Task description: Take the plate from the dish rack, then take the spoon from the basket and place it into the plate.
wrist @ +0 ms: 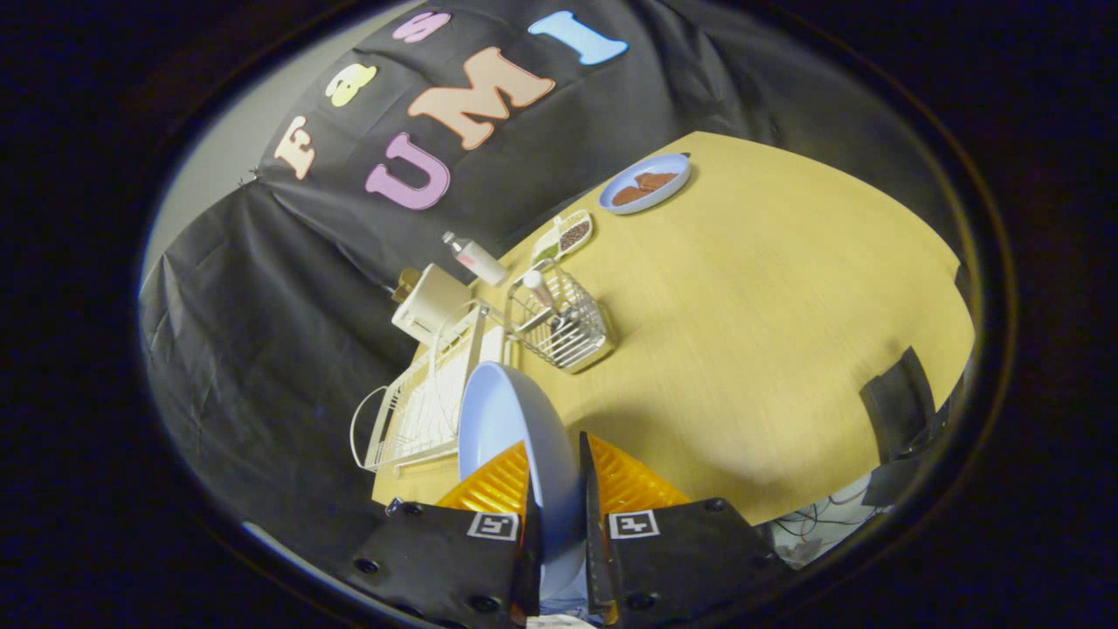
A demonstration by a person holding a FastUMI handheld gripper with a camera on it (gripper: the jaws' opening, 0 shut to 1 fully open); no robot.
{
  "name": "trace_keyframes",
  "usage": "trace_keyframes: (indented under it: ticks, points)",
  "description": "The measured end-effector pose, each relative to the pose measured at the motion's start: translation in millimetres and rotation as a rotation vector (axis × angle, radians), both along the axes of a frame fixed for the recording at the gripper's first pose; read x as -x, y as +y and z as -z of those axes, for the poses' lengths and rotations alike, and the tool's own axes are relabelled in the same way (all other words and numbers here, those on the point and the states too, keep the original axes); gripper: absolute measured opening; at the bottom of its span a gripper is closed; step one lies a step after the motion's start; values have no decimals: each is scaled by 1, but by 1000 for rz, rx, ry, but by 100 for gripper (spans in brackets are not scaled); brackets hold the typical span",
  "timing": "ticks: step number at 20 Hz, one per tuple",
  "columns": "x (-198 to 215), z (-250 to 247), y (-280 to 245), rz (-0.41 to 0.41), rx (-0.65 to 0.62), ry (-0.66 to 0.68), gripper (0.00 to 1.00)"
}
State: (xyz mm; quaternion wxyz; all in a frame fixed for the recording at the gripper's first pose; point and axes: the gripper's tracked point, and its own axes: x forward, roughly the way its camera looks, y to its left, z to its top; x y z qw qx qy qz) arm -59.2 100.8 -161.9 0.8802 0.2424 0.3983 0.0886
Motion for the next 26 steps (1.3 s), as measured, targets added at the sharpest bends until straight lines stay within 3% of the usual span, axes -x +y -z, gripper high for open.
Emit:
trace_keyframes:
  ticks: [6, 11, 20, 26]
  points:
    - [-15, 32, -32, 60, 12, 25, 23]
    - [-20, 46, -39, 95, -72, 67, 23]
    - [-45, 69, -41, 128, -105, 88, 23]
    - [-49, 74, -37, 107, -107, 86, 23]
